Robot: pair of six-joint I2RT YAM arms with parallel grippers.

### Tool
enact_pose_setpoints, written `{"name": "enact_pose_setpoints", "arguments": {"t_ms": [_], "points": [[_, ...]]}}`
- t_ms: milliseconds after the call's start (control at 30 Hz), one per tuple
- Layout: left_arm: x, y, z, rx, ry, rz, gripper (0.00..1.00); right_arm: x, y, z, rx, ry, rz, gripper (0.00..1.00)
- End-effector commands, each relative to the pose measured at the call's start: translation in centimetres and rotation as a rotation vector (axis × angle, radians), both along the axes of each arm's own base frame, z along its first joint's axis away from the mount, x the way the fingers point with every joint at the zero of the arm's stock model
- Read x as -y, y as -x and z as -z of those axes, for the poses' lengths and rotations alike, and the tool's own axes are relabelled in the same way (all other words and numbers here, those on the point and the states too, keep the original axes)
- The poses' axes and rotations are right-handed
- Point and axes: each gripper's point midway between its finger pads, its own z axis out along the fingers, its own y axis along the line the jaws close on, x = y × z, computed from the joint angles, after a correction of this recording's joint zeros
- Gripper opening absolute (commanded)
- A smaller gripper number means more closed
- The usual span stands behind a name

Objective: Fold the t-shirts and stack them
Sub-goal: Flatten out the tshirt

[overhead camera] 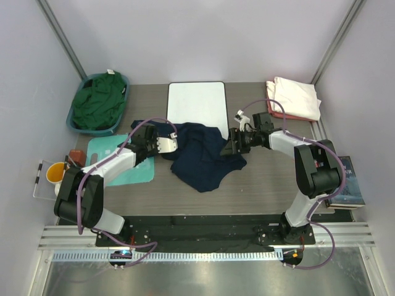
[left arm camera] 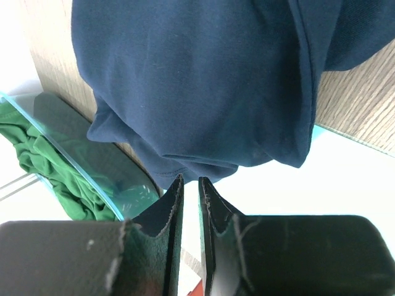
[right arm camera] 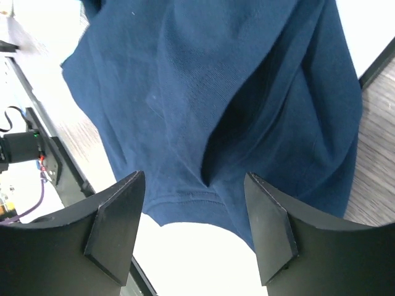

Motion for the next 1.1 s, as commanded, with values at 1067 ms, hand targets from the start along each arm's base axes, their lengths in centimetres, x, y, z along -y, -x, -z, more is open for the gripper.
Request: {"name": "enact_pose_setpoints", "arguments": {"t_ms": [1067], "points": [[0.5,-1.9,-2.5,0.058,0.003,-0.003,0.16,-1.0,-1.9,0.9,-0.04,-0.106,0.058,0.66]]}}
